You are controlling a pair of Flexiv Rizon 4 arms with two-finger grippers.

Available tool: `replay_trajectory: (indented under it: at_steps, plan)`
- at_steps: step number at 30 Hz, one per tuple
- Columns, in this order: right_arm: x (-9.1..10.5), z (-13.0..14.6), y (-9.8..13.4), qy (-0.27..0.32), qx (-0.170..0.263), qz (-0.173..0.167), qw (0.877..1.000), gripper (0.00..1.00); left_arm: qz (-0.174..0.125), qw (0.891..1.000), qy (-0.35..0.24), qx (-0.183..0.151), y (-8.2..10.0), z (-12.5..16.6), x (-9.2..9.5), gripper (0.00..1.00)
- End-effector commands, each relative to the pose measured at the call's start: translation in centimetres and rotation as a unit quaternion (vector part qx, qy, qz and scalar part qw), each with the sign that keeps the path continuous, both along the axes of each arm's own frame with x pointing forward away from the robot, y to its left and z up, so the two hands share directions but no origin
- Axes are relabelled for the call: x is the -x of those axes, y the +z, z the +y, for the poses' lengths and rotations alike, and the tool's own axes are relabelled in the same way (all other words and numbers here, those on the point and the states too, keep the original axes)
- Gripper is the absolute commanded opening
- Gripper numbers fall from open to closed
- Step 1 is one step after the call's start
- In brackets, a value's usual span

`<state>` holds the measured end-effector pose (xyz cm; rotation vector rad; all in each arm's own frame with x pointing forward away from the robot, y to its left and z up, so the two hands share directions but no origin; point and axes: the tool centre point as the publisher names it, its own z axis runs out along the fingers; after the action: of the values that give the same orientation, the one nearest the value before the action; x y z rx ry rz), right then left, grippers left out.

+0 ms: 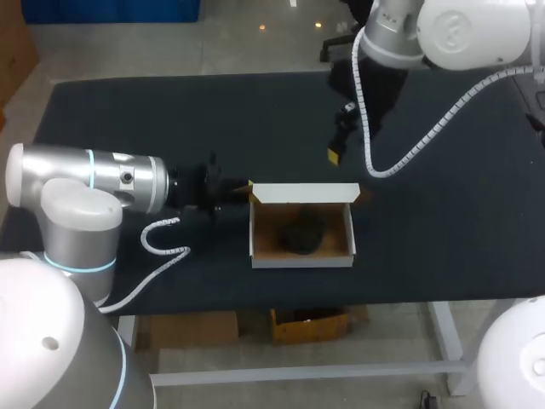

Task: Assemble the packaging by folding the flat box into shape, placing the metal phone stand inside, and closing the box properly

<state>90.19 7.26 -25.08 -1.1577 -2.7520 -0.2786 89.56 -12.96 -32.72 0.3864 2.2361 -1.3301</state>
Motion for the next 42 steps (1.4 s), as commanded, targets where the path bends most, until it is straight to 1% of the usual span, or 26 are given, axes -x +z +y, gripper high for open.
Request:
replay_trajectory:
  at_steps: [1, 3, 21, 22, 23, 25, 26, 27, 29, 30, 31, 32, 33, 36, 37, 38, 40, 41, 42]
  plan:
    - [0.5, -0.2, -0.3, -0.012, 0.009, 0.004, 1.000, 1.00, -0.017, 1.000, 0.018, 0.007, -0.5, -0.1, 0.4, 0.00]
    - [0.5, -0.2, -0.3, -0.012, 0.009, 0.004, 1.000, 1.00, -0.019, 1.000, 0.017, 0.003, -0.7, -0.1, 0.4, 0.00]
    - [0.5, -0.2, -0.3, -0.012, 0.009, 0.004, 1.000, 1.00, -0.019, 1.000, 0.017, 0.003, -0.7, -0.1, 0.4, 0.00]
    - [0.3, -0.1, -0.3, -0.021, 0.013, 0.008, 1.000, 1.00, -0.019, 1.000, 0.017, 0.003, -0.7, -0.1, 0.4, 0.00]
    - [0.3, 0.0, -0.4, -0.023, 0.007, 0.015, 1.000, 1.00, -0.019, 1.000, 0.017, 0.003, -0.7, -0.1, 0.4, 0.00]
    - [0.3, 0.1, -0.4, -0.048, 0.008, 0.035, 0.998, 1.00, -0.031, 0.999, 0.023, 0.002, -0.7, -0.1, 0.5, 0.00]
    - [0.3, 0.1, -0.5, -0.053, 0.004, 0.039, 0.998, 1.00, -0.041, 0.999, 0.020, 0.002, -0.7, -0.1, 0.6, 0.00]
    - [0.4, 0.0, -0.6, -0.059, -0.006, 0.053, 0.997, 1.00, -0.054, 0.998, 0.025, -0.001, -0.8, -0.1, 0.7, 0.00]
    - [0.6, -0.3, -0.6, -0.085, -0.008, 0.065, 0.994, 1.00, -0.064, 0.998, 0.021, 0.011, -0.7, -0.1, 0.8, 0.00]
    - [0.7, -0.5, -0.7, -0.097, -0.016, 0.077, 0.992, 1.00, -0.080, 0.996, 0.026, 0.005, -0.6, 0.0, 0.9, 0.00]
    - [0.8, -0.7, -0.7, -0.111, -0.018, 0.082, 0.990, 1.00, -0.084, 0.996, 0.023, 0.010, -0.7, -0.1, 0.9, 0.00]
    - [0.9, -0.9, -0.8, -0.122, -0.018, 0.092, 0.988, 1.00, -0.093, 0.995, 0.025, 0.007, -0.6, 0.0, 1.0, 0.00]
    - [1.1, -1.0, -0.9, -0.131, -0.027, 0.106, 0.985, 1.00, -0.102, 0.994, 0.026, 0.003, -0.6, -0.1, 1.0, 0.00]
    - [1.5, -1.5, -1.2, -0.167, -0.030, 0.142, 0.975, 1.00, -0.121, 0.992, 0.026, -0.001, -0.7, -0.2, 1.2, 0.00]
    - [1.6, -1.6, -1.3, -0.180, -0.037, 0.154, 0.971, 1.00, -0.122, 0.992, 0.025, 0.000, -0.8, -0.2, 1.2, 0.00]
    - [1.7, -1.7, -1.4, -0.185, -0.038, 0.161, 0.969, 1.00, -0.132, 0.991, 0.028, -0.004, -0.8, -0.2, 1.2, 0.00]
    - [2.1, -1.8, -1.6, -0.208, -0.032, 0.174, 0.962, 1.00, -0.132, 0.991, 0.028, -0.002, -0.9, -0.1, 1.2, 0.00]
    - [2.2, -1.9, -1.8, -0.219, -0.032, 0.184, 0.958, 1.00, -0.140, 0.990, 0.029, -0.006, -1.0, -0.1, 1.2, 0.00]
    - [2.4, -1.9, -1.9, -0.223, -0.030, 0.193, 0.955, 1.00, -0.140, 0.990, 0.029, -0.005, -1.0, -0.1, 1.2, 0.00]
